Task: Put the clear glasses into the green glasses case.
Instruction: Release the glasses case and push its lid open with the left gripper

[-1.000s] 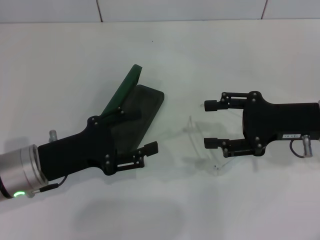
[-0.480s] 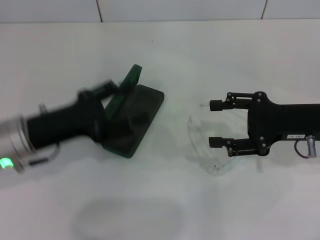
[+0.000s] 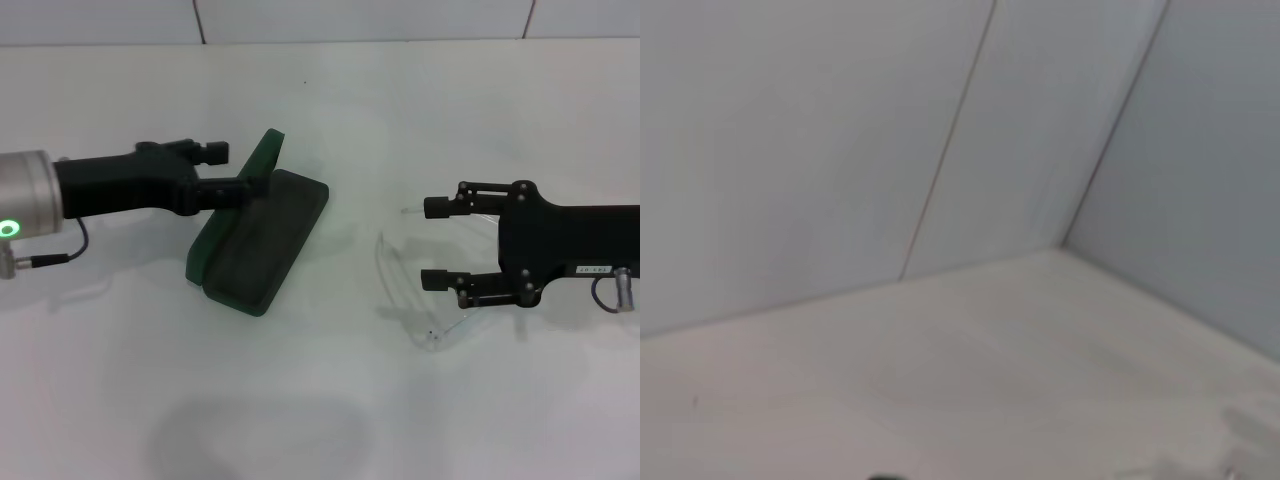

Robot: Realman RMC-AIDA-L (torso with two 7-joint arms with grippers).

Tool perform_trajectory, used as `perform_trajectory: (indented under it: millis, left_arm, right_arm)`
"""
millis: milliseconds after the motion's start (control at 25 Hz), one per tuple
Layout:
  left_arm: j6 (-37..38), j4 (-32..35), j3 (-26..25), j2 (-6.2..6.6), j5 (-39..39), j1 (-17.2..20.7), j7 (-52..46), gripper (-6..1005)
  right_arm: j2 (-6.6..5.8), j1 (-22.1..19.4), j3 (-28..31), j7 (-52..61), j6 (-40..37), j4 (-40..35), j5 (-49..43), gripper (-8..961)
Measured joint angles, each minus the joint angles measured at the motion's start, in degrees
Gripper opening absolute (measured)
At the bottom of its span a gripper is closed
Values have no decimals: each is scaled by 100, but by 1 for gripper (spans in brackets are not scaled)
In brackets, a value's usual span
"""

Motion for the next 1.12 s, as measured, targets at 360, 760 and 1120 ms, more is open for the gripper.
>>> perform_trajectory:
  millis: [360, 760, 1120]
  left_arm:
    - [-626, 0, -3, -131, 962, -273, -486, 778]
    - [-805, -15, 8, -158, 1336, -275, -538, 749]
    - [-810, -18, 12, -127, 1347, -311, -587, 653]
  right_arm:
    - [-4, 20, 0, 0, 29, -16, 0, 764]
    - [47, 45, -9, -32, 43, -17, -1, 764]
    - [95, 45, -13, -56, 43, -19, -1, 763]
